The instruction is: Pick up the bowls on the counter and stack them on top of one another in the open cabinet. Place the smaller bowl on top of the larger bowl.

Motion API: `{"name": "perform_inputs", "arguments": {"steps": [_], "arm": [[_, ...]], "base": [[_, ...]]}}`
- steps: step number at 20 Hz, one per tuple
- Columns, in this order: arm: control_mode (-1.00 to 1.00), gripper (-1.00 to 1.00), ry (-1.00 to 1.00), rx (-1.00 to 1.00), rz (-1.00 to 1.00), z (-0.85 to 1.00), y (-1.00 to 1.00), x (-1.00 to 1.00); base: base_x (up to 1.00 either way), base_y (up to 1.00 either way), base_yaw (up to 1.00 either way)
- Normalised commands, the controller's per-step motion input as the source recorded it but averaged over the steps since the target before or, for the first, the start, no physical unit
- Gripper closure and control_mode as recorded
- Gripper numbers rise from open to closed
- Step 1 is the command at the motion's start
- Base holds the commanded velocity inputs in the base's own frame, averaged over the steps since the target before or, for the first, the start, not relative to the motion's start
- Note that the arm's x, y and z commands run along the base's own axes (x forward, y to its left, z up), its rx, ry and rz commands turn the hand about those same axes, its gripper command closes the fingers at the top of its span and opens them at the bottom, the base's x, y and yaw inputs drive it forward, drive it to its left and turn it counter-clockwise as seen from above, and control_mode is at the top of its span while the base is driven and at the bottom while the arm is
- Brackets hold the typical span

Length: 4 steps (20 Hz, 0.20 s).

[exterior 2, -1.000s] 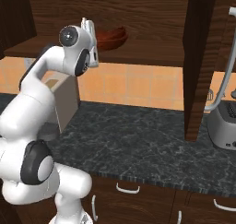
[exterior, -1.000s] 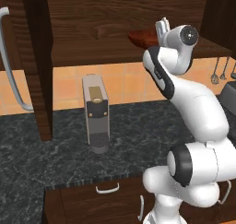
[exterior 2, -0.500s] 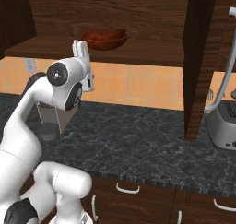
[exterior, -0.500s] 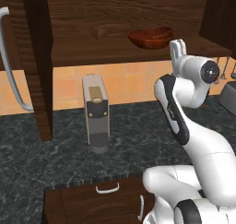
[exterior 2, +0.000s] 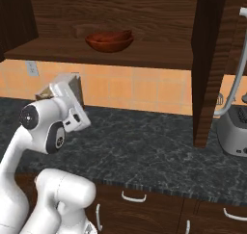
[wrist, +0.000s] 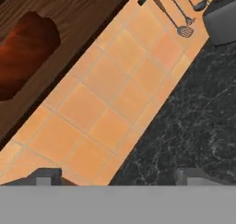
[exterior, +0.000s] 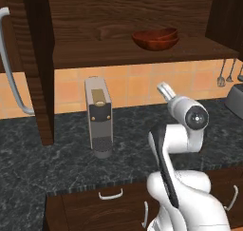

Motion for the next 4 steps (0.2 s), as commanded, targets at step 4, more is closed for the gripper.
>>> {"name": "perform_inputs", "arguments": {"steps": [4], "arm": [[-1.00, -1.00, -0.06, -0.26, 0.03, -0.55, 0.01, -0.27]], "base": [[0.00, 0.00, 0.00]]}}
